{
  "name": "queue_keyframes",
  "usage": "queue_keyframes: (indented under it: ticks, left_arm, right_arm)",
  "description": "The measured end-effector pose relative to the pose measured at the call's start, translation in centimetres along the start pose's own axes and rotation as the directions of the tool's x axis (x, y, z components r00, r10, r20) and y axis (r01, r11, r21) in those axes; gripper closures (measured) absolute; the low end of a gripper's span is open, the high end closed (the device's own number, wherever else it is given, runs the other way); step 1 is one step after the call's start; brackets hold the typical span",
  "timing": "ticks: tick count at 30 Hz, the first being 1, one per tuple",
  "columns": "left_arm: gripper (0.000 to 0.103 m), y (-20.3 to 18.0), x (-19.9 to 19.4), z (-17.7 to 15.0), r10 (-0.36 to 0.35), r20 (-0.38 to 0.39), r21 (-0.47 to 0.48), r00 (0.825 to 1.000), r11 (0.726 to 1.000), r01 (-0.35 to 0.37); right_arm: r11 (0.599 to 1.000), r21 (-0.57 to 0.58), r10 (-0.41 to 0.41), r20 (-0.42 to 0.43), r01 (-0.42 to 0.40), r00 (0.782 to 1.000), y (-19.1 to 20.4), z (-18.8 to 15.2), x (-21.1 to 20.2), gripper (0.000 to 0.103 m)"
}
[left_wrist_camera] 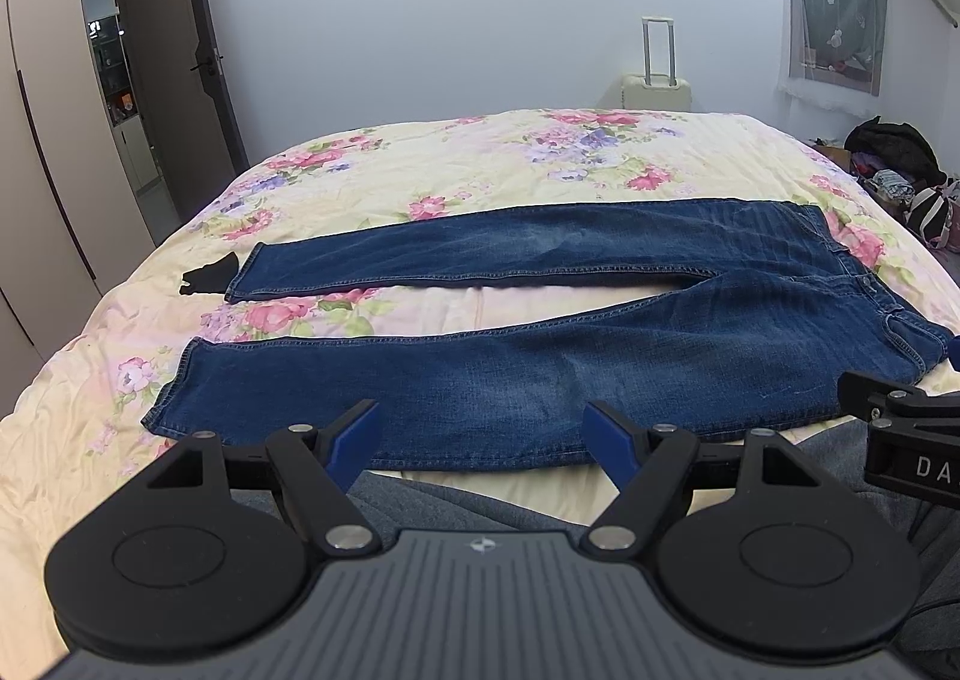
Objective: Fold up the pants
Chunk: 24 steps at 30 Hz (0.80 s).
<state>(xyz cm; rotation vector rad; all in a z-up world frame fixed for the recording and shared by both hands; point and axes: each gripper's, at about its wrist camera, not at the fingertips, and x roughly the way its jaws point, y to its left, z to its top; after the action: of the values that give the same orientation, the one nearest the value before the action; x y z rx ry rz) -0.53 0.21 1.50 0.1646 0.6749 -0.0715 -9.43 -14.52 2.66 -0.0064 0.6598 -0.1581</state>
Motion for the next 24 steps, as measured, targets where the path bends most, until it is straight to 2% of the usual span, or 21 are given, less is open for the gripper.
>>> queue_keyframes:
  ticks: [24]
  left_arm:
    - [0.014, 0.2, -0.58, -0.07, -0.001, 0.012, 0.001, 1.0, 1.0, 0.001]
  right_arm:
    - [1.0, 0.004, -0.005, 0.01, 0.005, 1.0, -0.24, 0.07, -0.44, 0.021]
